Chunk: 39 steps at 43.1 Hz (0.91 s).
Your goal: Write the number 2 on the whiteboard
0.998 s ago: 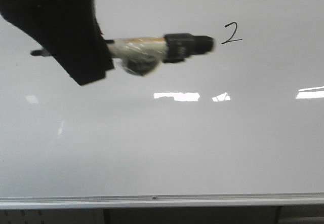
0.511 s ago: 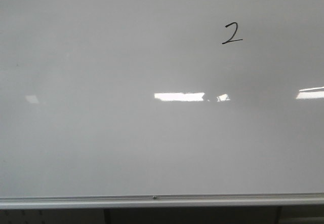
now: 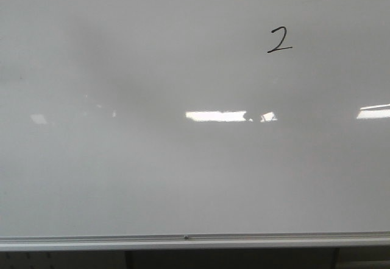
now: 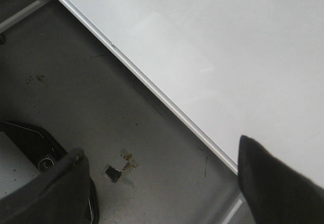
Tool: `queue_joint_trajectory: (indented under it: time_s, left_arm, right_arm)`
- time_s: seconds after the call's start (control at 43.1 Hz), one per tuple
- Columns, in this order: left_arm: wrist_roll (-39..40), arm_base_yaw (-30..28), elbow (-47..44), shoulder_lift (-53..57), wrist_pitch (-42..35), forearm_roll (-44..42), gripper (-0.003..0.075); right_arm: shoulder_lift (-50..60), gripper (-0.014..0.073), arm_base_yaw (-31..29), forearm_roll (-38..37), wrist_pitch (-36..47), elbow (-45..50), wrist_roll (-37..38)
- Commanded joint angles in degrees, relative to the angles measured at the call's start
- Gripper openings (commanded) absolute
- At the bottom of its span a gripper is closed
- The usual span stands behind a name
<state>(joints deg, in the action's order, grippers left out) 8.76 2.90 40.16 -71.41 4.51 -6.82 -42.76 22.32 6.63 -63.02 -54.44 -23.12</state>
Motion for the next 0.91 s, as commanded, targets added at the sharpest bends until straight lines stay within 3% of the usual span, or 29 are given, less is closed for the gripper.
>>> queue_joint_trajectory:
  time_s: [0.0,0.325,0.58,0.72,0.882]
  left_arm:
    - [0.83,-0.06,1.36,-2.81,-11.1,0.6,-0.002]
    - [0.83,-0.06,1.36,-14.01,-24.28,0.6,-0.002]
    - [0.83,-0.06,1.36,-17.87,-28.32,0.6,0.0]
    - [0.83,-0.06,1.36,-18.57,-29.32,0.6,0.0114]
    - [0.83,-0.06,1.36,-18.57,-29.21,0.35,0.0339]
  right_arm:
    - [0.06,0.0614,-0.42,0.0,3.44,-1.81,0.23]
    - [0.06,0.0614,-0.42,0.0,3.44,-1.81,0.23]
    - [0.06,0.0614,-0.42,0.05,3.32,-1.81,0.23]
    - [0.06,0.0614,-0.42,0.05,3.32,-1.81,0.23]
    - [0.06,0.0614,-0.42,0.05,3.32,-1.81,0.23]
